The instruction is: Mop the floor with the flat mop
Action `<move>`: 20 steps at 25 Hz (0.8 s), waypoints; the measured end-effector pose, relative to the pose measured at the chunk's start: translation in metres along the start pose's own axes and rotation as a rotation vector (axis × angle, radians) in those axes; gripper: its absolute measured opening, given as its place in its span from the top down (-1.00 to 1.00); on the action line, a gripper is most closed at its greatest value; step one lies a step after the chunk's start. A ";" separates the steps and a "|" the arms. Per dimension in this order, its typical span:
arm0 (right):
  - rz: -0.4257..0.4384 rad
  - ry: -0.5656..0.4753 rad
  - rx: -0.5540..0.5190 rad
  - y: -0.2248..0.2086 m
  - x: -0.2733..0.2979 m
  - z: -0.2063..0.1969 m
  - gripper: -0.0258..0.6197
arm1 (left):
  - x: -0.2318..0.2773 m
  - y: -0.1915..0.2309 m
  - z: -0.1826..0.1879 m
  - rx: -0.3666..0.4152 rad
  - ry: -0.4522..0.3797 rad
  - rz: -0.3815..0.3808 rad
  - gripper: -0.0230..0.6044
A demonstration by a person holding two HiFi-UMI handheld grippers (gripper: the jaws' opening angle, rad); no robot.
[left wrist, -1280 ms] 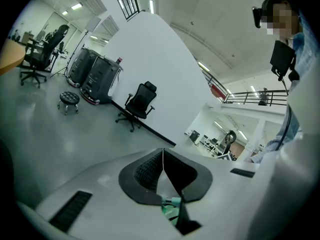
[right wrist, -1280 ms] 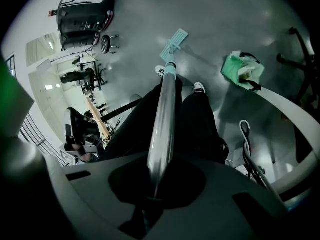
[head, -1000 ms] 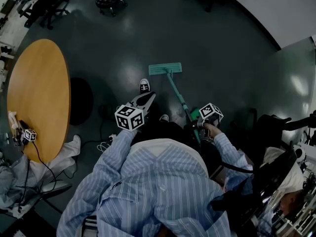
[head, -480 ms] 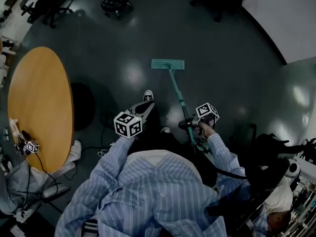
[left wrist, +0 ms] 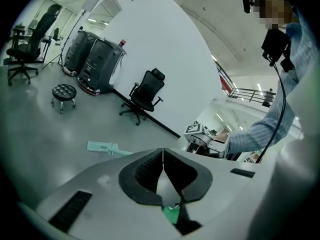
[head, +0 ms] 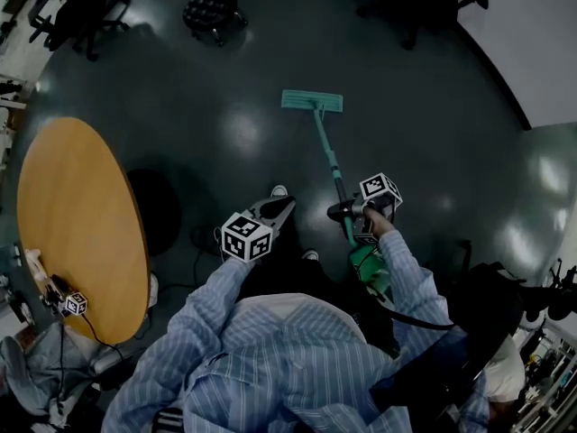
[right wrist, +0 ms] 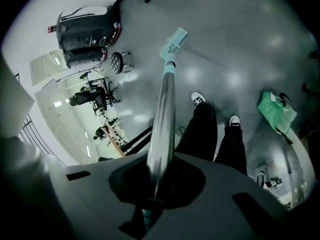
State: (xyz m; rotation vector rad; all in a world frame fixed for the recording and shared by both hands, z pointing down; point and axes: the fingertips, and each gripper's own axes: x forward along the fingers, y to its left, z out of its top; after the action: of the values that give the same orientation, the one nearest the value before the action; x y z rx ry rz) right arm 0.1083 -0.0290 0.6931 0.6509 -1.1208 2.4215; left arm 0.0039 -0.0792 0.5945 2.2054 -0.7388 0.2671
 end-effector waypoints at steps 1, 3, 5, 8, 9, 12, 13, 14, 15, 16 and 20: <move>-0.001 -0.001 -0.004 0.009 0.002 0.012 0.84 | 0.004 0.007 0.008 0.002 0.001 -0.006 0.90; -0.006 -0.004 -0.009 0.026 0.007 0.040 0.84 | 0.012 0.023 0.026 0.000 -0.004 -0.014 0.90; -0.014 -0.006 -0.011 0.047 0.010 0.066 0.84 | 0.020 0.041 0.045 -0.003 -0.011 -0.013 0.90; -0.025 -0.017 -0.023 0.082 0.013 0.106 0.84 | 0.029 0.068 0.067 0.005 -0.007 -0.005 0.90; -0.026 -0.025 -0.024 0.092 0.014 0.121 0.84 | 0.030 0.078 0.073 0.008 -0.004 -0.002 0.90; -0.025 -0.053 -0.027 0.119 0.017 0.170 0.84 | 0.029 0.103 0.087 -0.002 -0.010 0.014 0.90; -0.027 -0.061 -0.031 0.127 0.017 0.186 0.84 | 0.028 0.110 0.091 -0.013 -0.017 0.022 0.90; -0.030 -0.069 -0.035 0.136 0.016 0.201 0.84 | 0.026 0.116 0.093 -0.024 -0.022 0.031 0.90; -0.032 -0.079 -0.037 0.145 0.015 0.214 0.84 | 0.025 0.122 0.094 -0.035 -0.027 0.040 0.90; -0.035 -0.089 -0.037 0.156 0.014 0.226 0.84 | 0.024 0.127 0.095 -0.046 -0.029 0.050 0.90; -0.057 -0.116 -0.048 0.187 0.011 0.273 0.84 | 0.021 0.143 0.090 -0.088 -0.031 0.066 0.90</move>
State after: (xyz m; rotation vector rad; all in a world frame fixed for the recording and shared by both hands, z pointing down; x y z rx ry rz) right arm 0.0681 -0.3544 0.7428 0.8055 -1.1851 2.3280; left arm -0.0665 -0.2299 0.6301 2.1089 -0.8263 0.2300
